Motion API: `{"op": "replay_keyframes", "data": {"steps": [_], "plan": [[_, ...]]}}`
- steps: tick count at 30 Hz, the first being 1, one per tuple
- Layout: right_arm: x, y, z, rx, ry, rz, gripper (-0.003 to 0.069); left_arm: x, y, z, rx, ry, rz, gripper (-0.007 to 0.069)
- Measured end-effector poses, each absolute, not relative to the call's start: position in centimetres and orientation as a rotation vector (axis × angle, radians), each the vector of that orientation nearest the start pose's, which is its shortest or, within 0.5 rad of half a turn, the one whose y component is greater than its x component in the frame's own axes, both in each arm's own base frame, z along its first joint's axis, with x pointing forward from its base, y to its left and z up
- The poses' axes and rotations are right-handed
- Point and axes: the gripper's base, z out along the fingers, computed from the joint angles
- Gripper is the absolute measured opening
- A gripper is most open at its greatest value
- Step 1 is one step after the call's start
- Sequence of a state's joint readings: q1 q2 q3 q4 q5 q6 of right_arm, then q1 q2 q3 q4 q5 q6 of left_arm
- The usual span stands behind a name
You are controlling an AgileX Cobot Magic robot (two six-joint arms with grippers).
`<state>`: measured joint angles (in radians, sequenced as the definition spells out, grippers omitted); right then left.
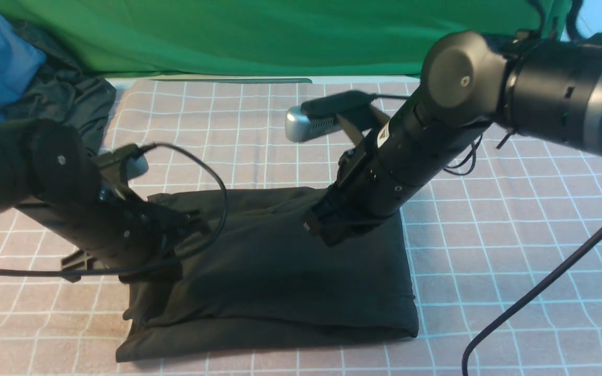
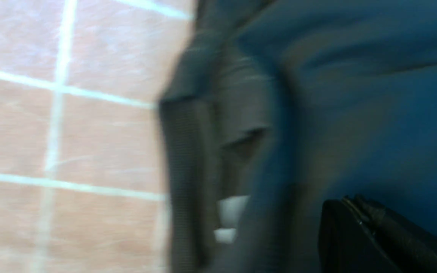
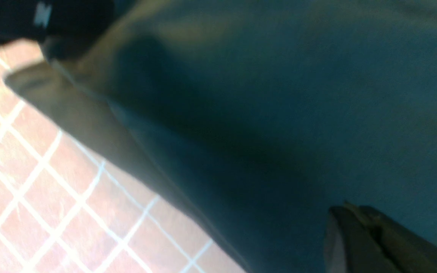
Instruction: Fold a long-sleeved shirt over a pink coffee tablecloth.
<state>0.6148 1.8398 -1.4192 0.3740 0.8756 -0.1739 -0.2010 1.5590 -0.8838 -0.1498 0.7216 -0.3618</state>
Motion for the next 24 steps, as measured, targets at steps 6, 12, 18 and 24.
{"op": "replay_keyframes", "data": {"steps": [6, 12, 18, 24], "plan": [[30.3, 24.6, 23.2, -0.879, 2.738, 0.55, 0.0038, 27.0, -3.9, 18.3, -0.49, 2.958, -0.075, 0.0014], [30.3, 24.6, 23.2, -0.883, 2.737, 0.55, 0.0038, 26.7, -3.4, 19.3, -0.524, 2.937, -0.107, 0.0014], [30.4, 24.3, 23.0, -0.904, 2.742, 0.488, 0.0038, 26.1, -5.9, 23.6, -0.473, 2.723, -0.535, 0.0014], [30.6, 23.4, 21.4, -0.919, 2.847, 0.315, 0.0038, 26.3, -10.3, 23.6, -0.325, 2.669, -0.77, 0.0014]]}}
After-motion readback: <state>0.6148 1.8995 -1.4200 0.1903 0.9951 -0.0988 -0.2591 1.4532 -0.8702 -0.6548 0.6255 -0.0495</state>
